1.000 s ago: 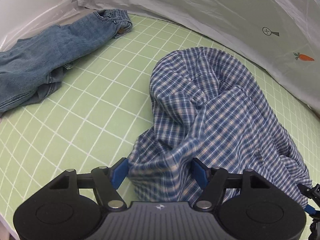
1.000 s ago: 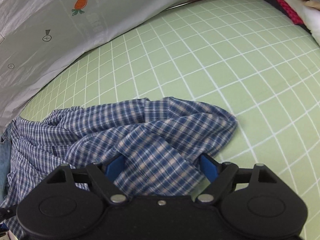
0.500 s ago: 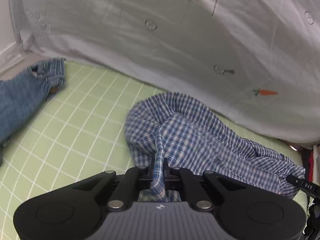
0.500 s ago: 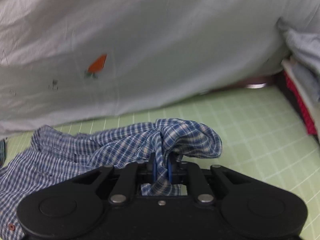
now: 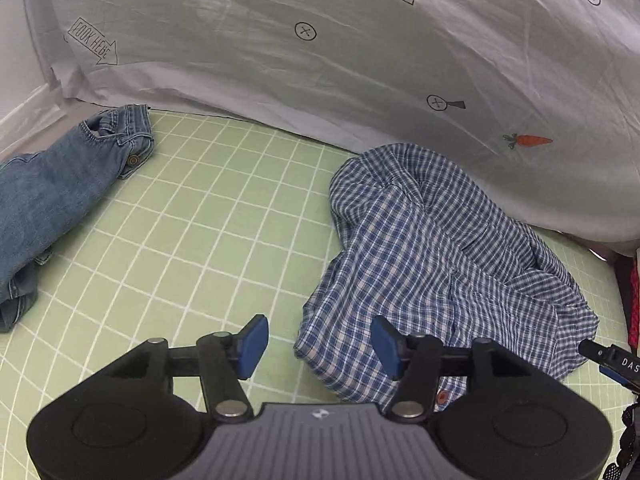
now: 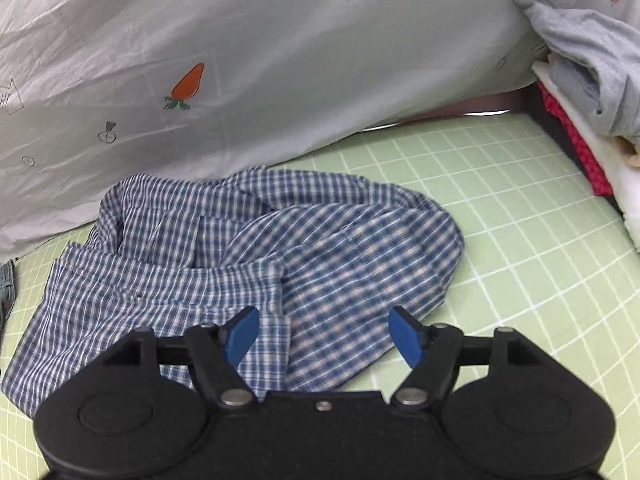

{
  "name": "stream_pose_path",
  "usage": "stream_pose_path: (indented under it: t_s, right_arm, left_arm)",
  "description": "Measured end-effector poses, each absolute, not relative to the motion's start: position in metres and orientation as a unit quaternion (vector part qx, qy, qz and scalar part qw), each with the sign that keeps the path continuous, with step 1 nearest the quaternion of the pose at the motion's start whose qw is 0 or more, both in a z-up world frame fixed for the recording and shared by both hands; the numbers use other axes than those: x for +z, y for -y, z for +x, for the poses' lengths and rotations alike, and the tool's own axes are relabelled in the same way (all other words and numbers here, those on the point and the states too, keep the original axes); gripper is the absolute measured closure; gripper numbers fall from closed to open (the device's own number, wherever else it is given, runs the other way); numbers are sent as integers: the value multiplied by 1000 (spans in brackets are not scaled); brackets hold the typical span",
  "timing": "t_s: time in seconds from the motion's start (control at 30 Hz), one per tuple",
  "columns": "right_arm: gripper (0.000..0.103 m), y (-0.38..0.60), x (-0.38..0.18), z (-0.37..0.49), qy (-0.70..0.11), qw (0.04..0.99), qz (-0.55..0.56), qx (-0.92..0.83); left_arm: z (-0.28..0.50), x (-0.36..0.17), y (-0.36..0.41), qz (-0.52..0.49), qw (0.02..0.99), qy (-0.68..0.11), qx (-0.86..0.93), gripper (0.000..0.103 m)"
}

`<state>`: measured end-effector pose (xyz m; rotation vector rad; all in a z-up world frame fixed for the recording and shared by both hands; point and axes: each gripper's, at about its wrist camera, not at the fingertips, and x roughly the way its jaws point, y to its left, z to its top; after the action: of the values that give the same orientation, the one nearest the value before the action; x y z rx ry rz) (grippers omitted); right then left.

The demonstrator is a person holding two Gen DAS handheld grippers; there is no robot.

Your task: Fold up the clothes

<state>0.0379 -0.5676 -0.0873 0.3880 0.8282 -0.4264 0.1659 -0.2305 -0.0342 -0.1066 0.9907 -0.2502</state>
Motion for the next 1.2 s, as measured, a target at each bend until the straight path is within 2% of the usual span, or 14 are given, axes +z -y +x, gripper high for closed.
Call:
stream_pose_path:
  t_s: [0.17,0.23,0.27,0.3,0.33,0.37,0.4,0.63,0.77,1.2]
  right_arm:
    - [32,562,-104,66,-413,874,184,-176]
    - [43,560,-111,78,-419,874,183,-165]
    - [48,559,-114,83,-422,874,183,-160]
    - [60,558,-117,88,-424,873,183,-154]
    - [76,557,-115,88,-421,875,186,-148]
    - [86,556,-114,87,-418,877,188,-143]
    - [101,556,-113,87,-415,879,191,-137]
    - [102,544,-74,38,-365,902,202,-114]
    - [102,524,-78,-12,-389,895,199,-97]
    - [102,462,-97,-151,-470,860,189,-55]
  left_arm:
    - [195,-52,250,-52,862,-487,-133,39]
    - [205,-60,258,-55,857,-493,-140,43]
    - [209,-64,261,-57,854,-497,-143,59]
    - [213,-67,264,-61,850,-501,-148,72]
    - [215,-70,266,-64,846,-507,-153,101]
    - [216,-71,267,-68,844,-510,-155,102]
    - [213,-69,267,-72,846,-505,-158,102]
    - [155,-28,238,-87,869,-455,-173,102]
    - [103,-17,211,-77,873,-449,-174,102]
    - [-18,-69,136,-63,833,-540,-107,100]
